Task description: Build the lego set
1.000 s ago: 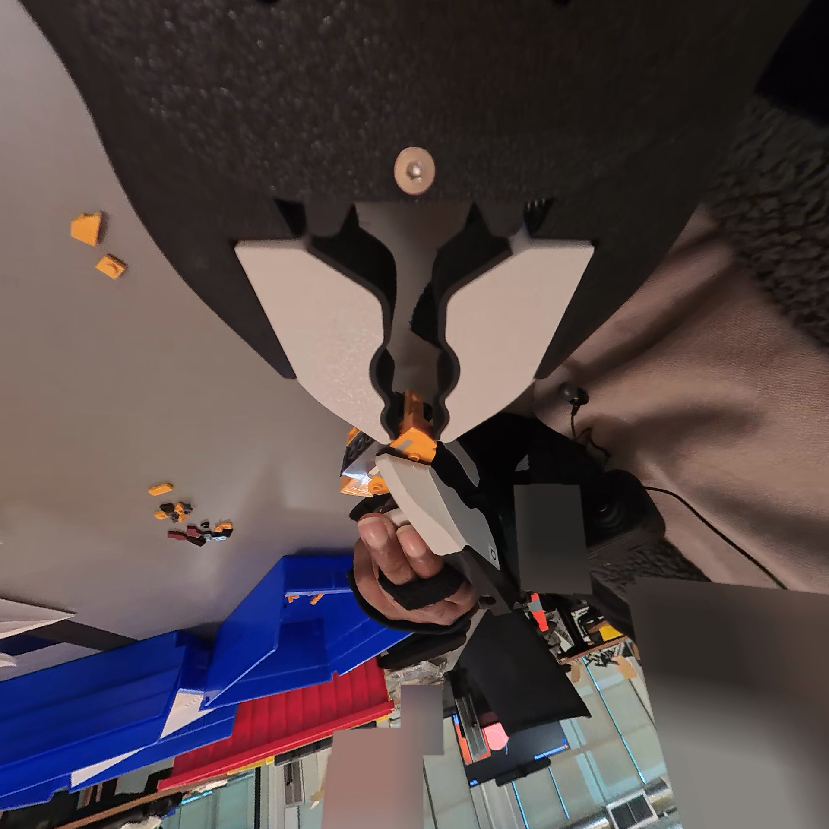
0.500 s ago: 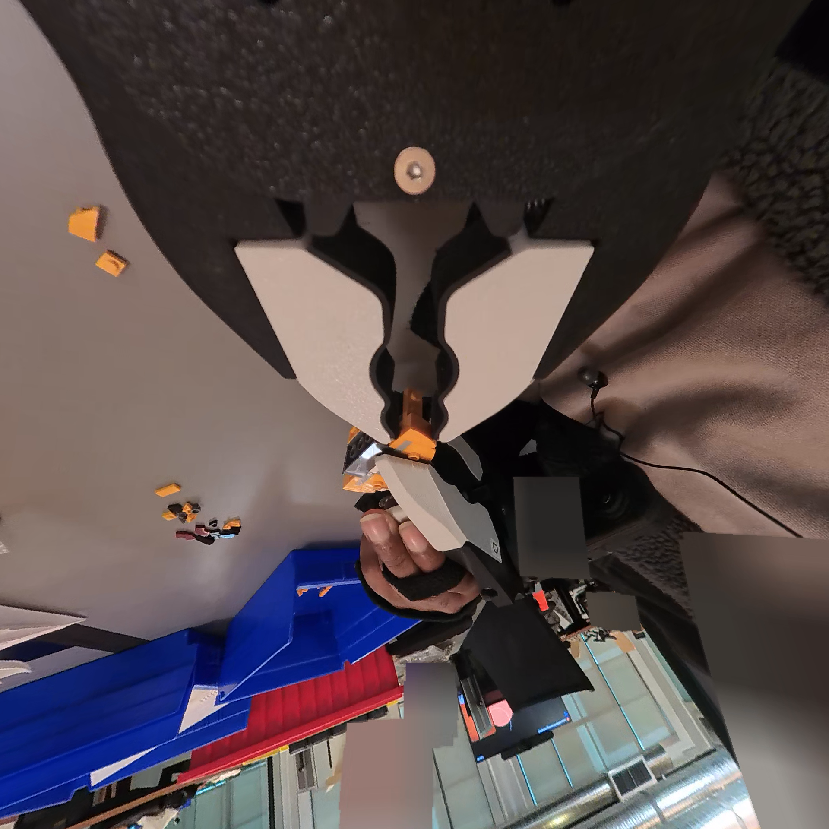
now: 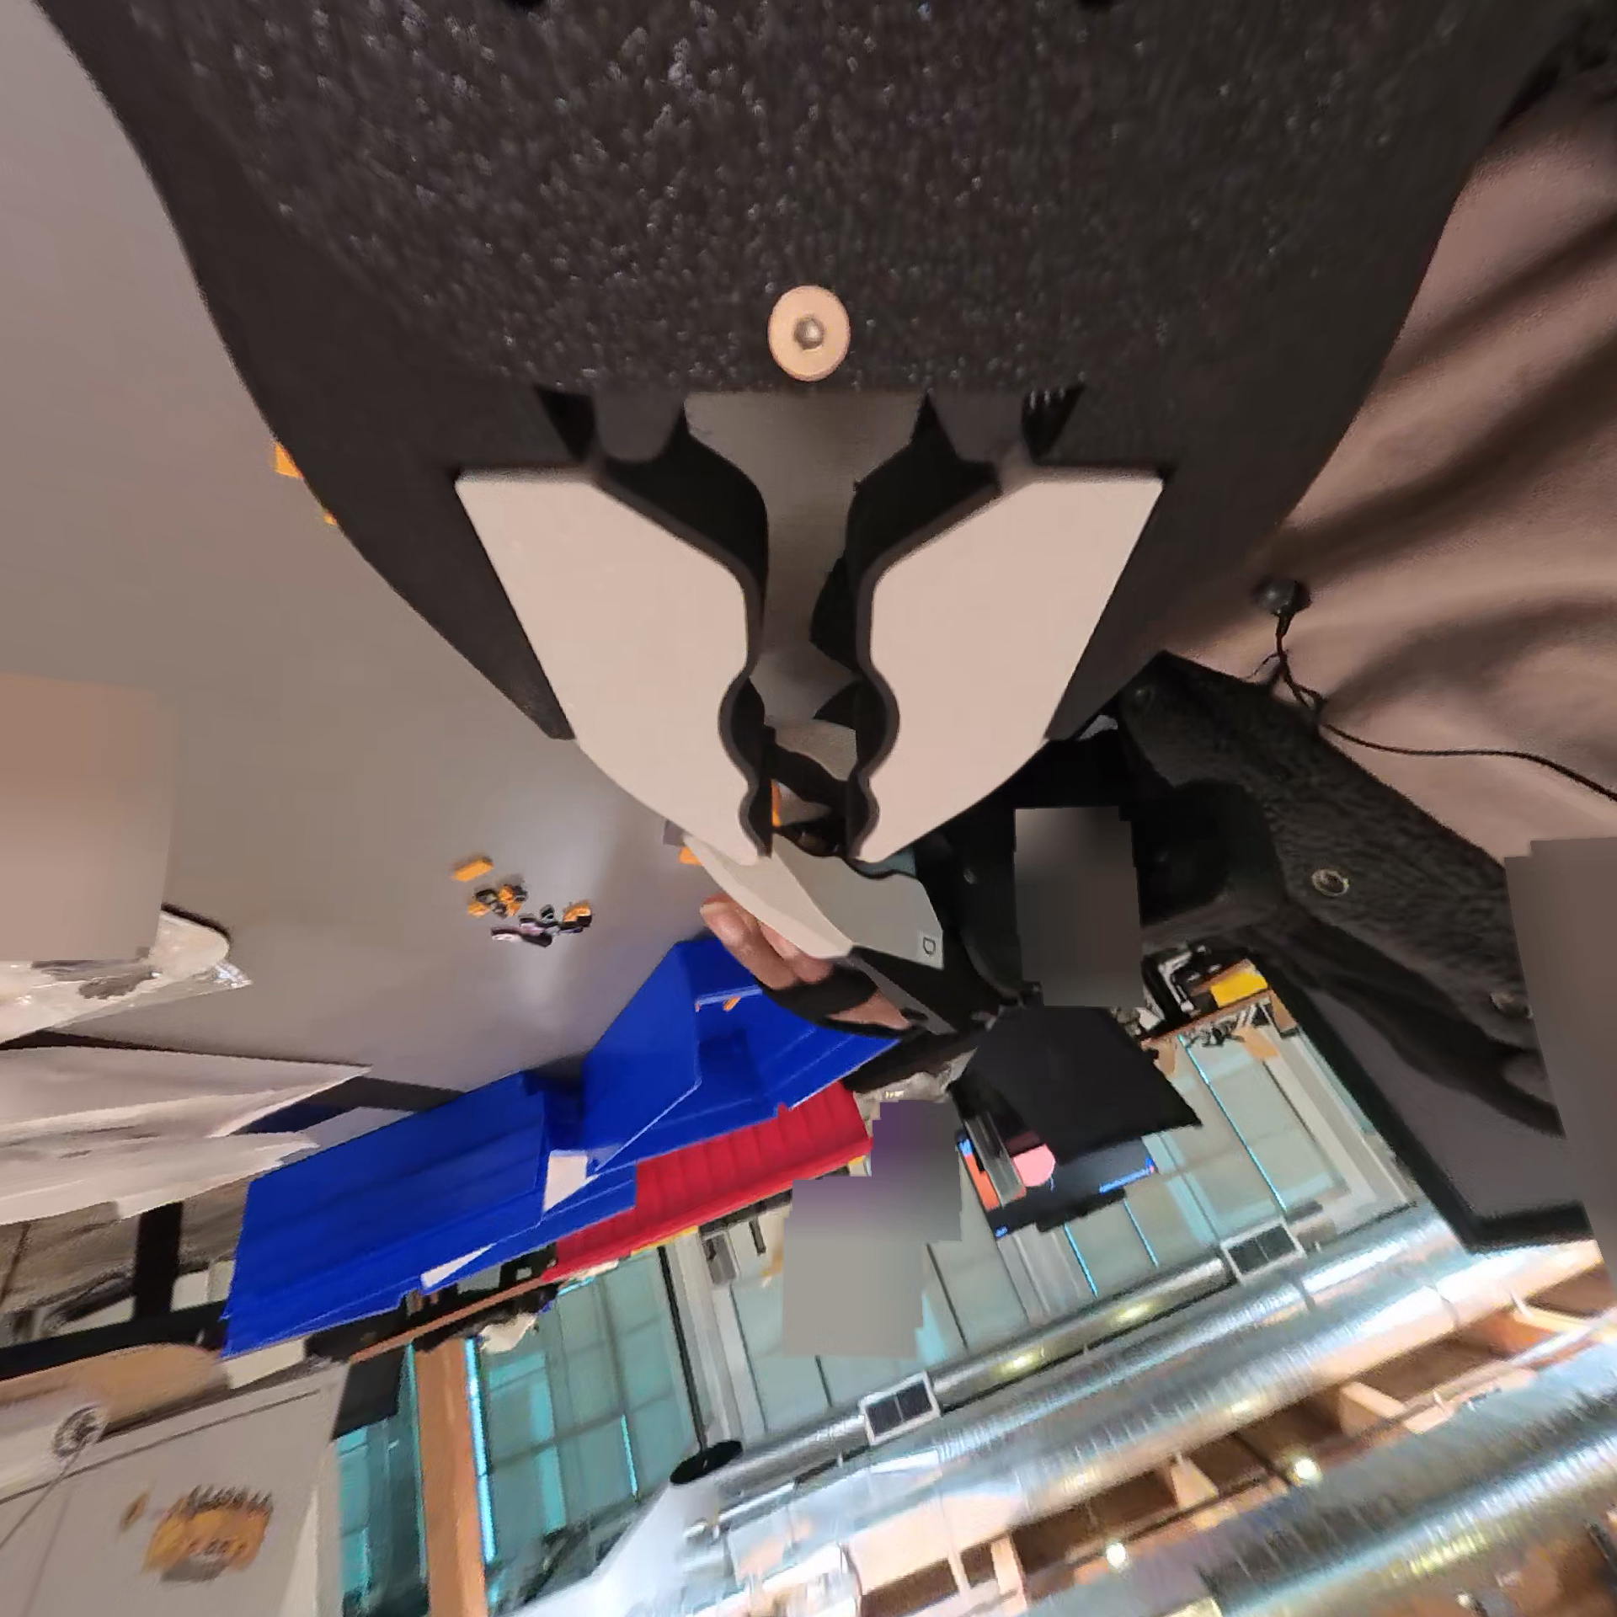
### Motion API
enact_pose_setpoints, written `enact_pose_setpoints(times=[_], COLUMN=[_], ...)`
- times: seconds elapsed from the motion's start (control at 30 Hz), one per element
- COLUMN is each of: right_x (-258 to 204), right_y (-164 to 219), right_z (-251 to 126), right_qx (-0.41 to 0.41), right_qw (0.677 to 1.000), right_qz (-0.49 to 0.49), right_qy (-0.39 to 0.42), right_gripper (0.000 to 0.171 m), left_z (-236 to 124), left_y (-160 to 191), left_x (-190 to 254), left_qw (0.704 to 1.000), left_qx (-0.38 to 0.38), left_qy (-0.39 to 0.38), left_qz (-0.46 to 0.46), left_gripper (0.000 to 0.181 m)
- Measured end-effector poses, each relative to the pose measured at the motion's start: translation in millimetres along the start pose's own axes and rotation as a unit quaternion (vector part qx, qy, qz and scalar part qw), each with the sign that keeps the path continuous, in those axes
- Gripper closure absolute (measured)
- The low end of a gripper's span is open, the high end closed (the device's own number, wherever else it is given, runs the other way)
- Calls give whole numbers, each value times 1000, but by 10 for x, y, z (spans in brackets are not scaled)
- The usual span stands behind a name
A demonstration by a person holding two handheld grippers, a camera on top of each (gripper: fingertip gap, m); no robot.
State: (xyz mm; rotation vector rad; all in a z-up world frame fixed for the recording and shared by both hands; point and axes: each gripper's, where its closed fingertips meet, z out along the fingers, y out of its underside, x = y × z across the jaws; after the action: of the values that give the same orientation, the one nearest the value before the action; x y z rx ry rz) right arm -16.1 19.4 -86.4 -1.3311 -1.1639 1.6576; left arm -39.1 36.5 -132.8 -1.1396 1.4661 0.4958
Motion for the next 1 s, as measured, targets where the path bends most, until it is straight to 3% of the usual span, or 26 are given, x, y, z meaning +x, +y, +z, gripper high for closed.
enact_pose_setpoints(times=[0.8, 1.0], right_x=[170, 164], right_y=[-79, -142], right_z=[-87, -92], right_qx=[40, 41], right_qw=[999, 997], right_qz=[8, -33], right_qy=[31, 58], right_gripper=[160, 160], left_z=[-7, -99], left_y=[534, 471], left_x=[-155, -324], left_qw=[991, 982], left_qx=[-86, -44], left_qy=[-31, -62], left_qz=[-100, -174], left_gripper=[155, 154])
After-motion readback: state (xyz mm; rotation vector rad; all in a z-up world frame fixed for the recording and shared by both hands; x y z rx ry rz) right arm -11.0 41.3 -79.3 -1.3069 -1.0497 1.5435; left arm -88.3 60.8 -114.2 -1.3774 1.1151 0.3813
